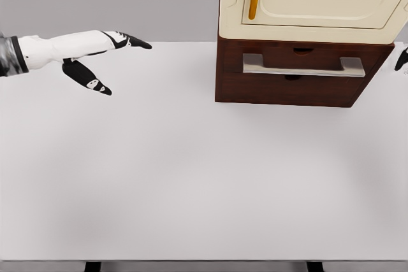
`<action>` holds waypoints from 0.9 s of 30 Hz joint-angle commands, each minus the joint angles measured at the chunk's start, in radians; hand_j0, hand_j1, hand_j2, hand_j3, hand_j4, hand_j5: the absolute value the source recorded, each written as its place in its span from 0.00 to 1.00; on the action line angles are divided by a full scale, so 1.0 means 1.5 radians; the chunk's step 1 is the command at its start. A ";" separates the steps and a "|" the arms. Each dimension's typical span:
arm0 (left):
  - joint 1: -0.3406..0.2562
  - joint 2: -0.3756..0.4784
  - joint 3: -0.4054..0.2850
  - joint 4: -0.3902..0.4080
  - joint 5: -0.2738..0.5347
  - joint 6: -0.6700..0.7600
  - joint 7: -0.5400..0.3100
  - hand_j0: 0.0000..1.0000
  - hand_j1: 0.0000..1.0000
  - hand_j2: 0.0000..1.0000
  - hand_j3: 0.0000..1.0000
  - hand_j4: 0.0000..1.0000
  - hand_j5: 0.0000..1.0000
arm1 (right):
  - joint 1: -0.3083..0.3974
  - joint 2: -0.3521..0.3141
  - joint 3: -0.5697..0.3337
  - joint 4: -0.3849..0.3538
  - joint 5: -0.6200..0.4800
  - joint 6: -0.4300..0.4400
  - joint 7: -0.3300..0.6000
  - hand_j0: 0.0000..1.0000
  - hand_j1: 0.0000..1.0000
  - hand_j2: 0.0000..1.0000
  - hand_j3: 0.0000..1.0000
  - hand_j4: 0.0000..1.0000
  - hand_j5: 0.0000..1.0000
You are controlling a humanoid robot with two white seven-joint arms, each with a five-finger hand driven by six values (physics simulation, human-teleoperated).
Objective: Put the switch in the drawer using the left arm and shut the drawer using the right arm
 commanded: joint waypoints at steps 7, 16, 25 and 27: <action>0.000 0.003 0.003 -0.001 0.005 0.003 0.000 1.00 1.00 1.00 1.00 1.00 1.00 | 0.028 -0.083 -0.016 -0.051 0.035 0.048 -0.014 0.68 0.68 0.68 0.68 0.68 0.68; 0.000 0.003 0.003 -0.002 0.005 0.003 0.000 1.00 1.00 1.00 1.00 1.00 1.00 | 0.093 -0.167 0.011 -0.372 0.036 0.048 -0.014 0.97 0.97 0.97 0.97 0.97 0.97; 0.001 0.003 0.003 -0.002 0.005 0.003 0.000 1.00 1.00 1.00 1.00 1.00 1.00 | 0.114 -0.227 0.057 -0.478 0.040 0.048 -0.014 1.00 1.00 1.00 1.00 1.00 1.00; 0.000 0.003 0.004 -0.002 0.005 0.003 0.000 1.00 1.00 1.00 1.00 1.00 1.00 | 0.123 -0.238 0.067 -0.497 0.040 0.048 -0.014 1.00 1.00 1.00 1.00 1.00 1.00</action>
